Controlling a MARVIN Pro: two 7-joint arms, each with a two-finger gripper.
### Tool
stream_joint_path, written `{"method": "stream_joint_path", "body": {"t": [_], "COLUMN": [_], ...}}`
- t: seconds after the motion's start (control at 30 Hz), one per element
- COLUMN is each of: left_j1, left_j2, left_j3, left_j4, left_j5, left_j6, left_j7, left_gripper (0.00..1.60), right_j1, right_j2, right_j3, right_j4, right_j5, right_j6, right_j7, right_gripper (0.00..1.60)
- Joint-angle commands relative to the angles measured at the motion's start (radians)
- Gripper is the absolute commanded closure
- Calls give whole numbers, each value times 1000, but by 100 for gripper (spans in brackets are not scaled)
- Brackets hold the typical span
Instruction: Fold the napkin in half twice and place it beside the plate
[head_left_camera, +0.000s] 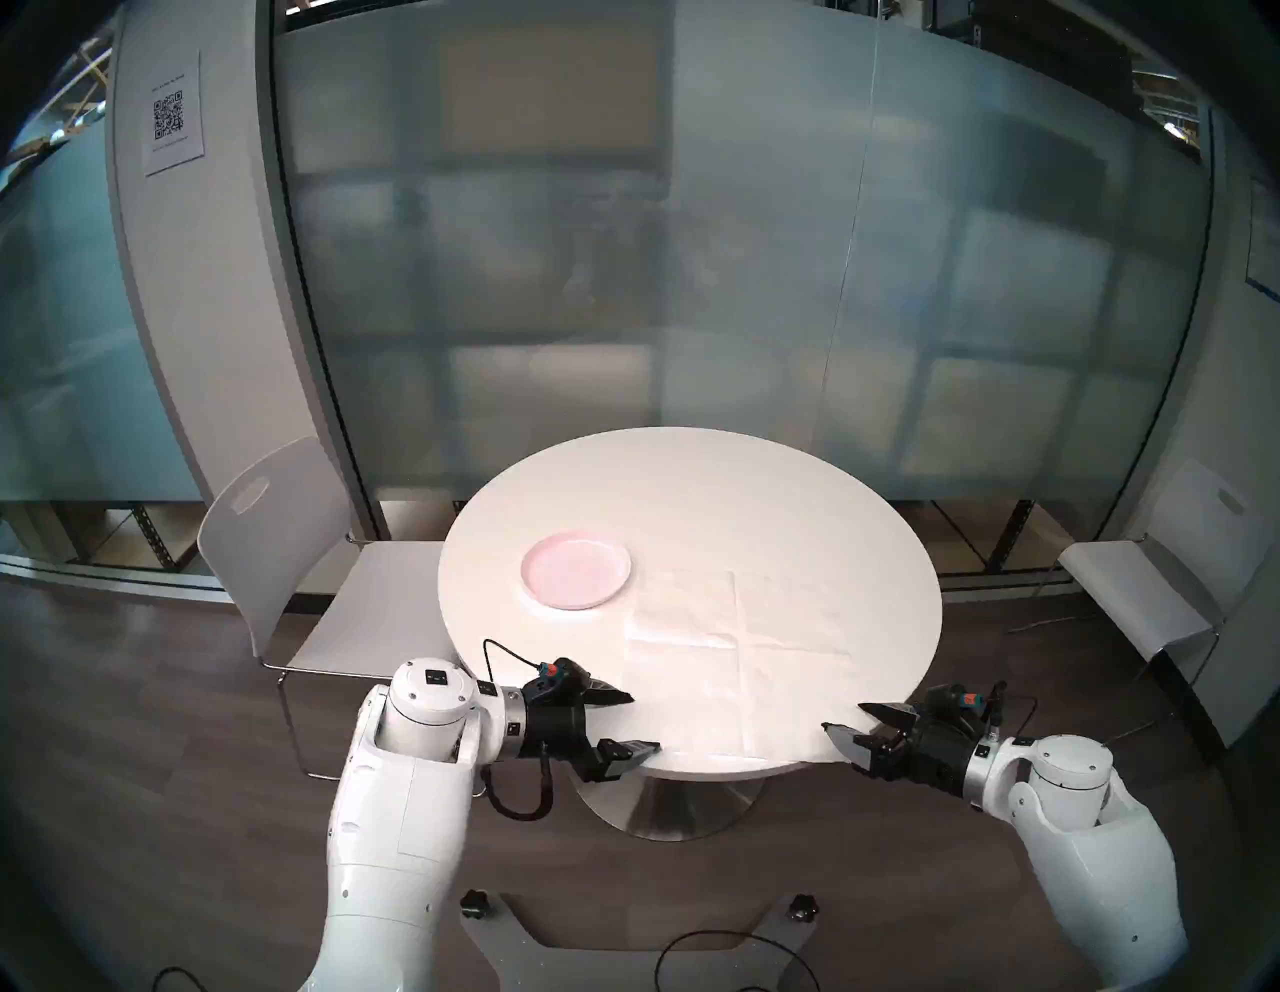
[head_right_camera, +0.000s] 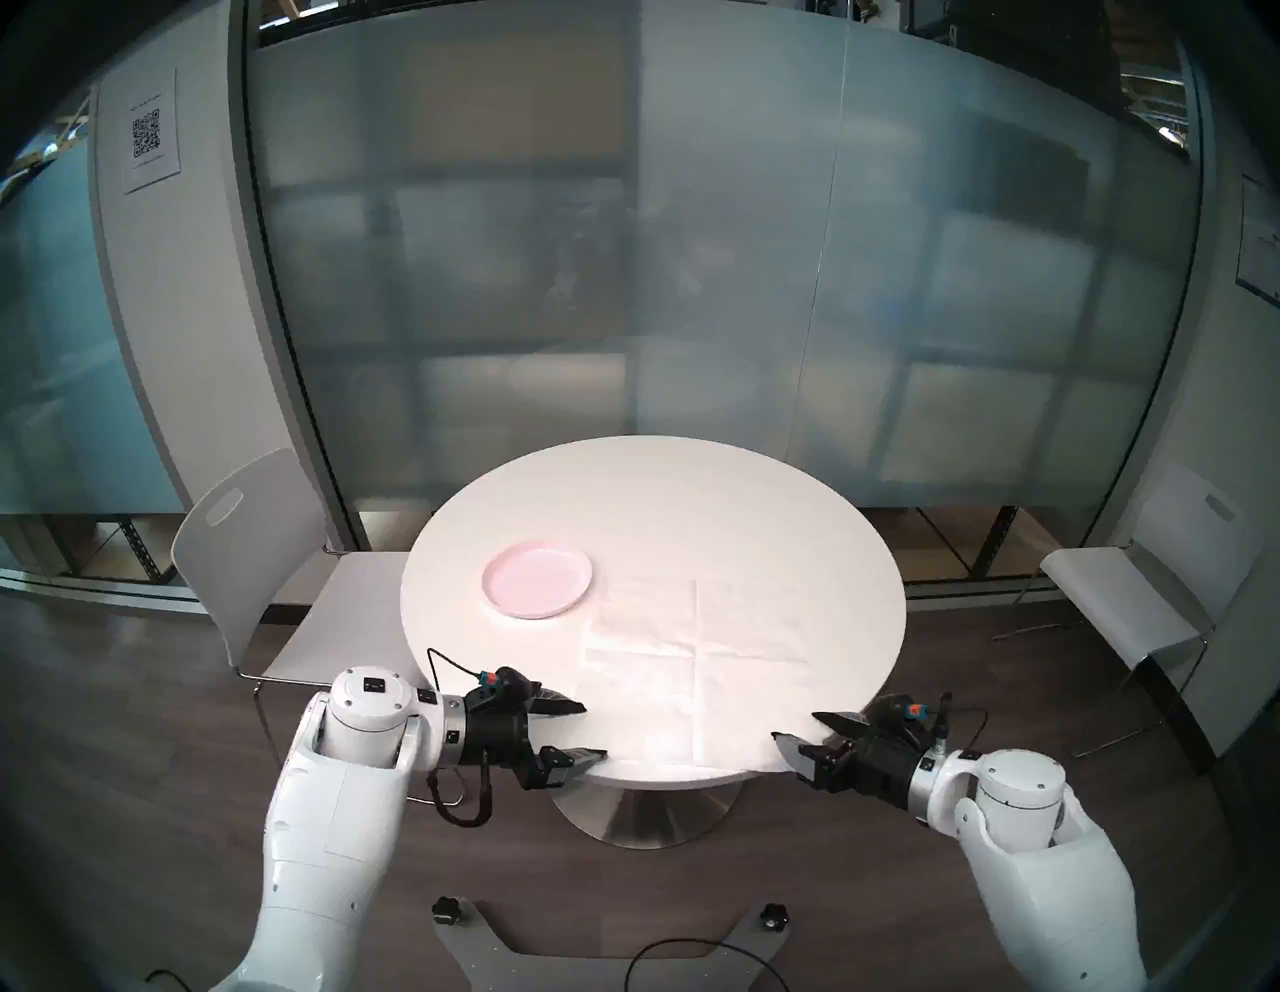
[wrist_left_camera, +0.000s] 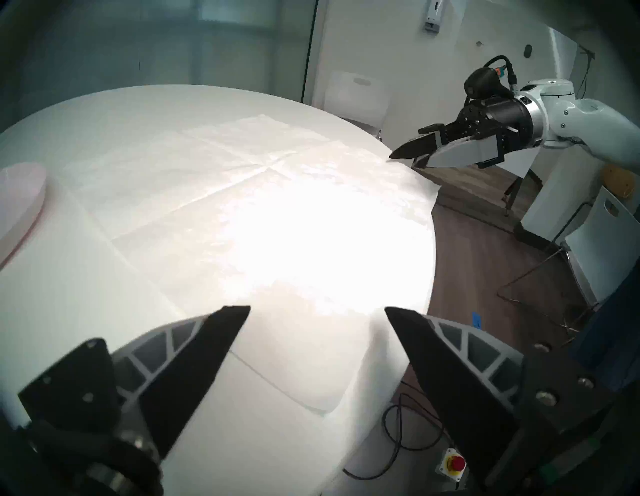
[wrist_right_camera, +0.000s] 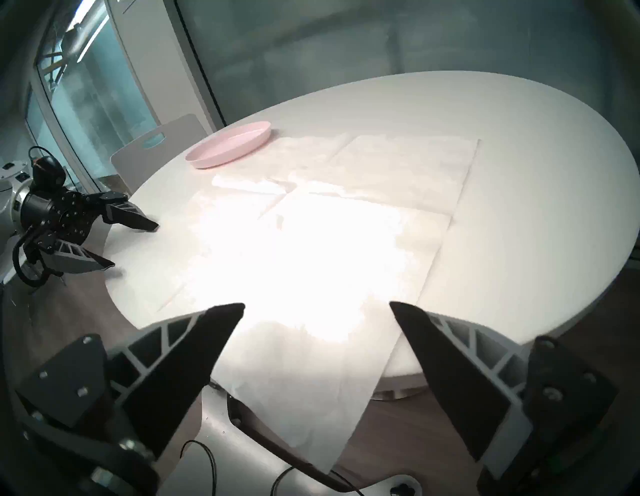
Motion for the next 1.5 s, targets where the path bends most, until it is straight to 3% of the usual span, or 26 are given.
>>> {"method": "stream_joint_path", "body": {"t": [0.0,0.23,0.33,0.47,0.57,0.6,0.67,0.8,0.9,0.93,1.3,1.43,1.47], "left_j1": [0,-4,-11,-19,-26,-30,-33,-34,-33,-32,-22,-11,-8], "left_j2": [8,12,13,17,20,20,21,23,24,26,32,32,31], "left_j3": [-6,-3,0,4,8,11,14,15,14,15,9,2,0], "left_j4": [-3,25,40,51,60,71,79,83,82,80,61,23,13], "left_j5": [-2,7,14,16,21,23,24,22,21,20,3,-11,-13], "left_j6": [-2,-6,-8,-12,-13,-17,-19,-20,-19,-18,-16,-4,-1], "left_j7": [-4,2,10,10,12,16,18,19,19,19,6,-17,-22], "left_gripper": [48,47,28,38,36,54,58,80,80,90,85,114,135], "right_j1": [10,11,11,12,14,14,15,16,17,17,-8,-6,-5], "right_j2": [6,2,1,-2,-2,-2,-1,-2,-2,-1,17,11,11], "right_j3": [0,-1,1,4,5,6,7,8,9,8,22,32,33], "right_j4": [-14,-16,-19,-19,-20,-21,-22,-21,-20,-20,-33,-28,-27], "right_j5": [3,2,3,5,6,7,7,6,6,6,10,12,12], "right_j6": [7,5,7,5,7,9,10,10,12,14,21,24,24], "right_j7": [8,8,6,5,4,3,3,3,4,5,36,34,35], "right_gripper": [0,0,0,0,0,0,0,0,0,0,0,0,0]}}
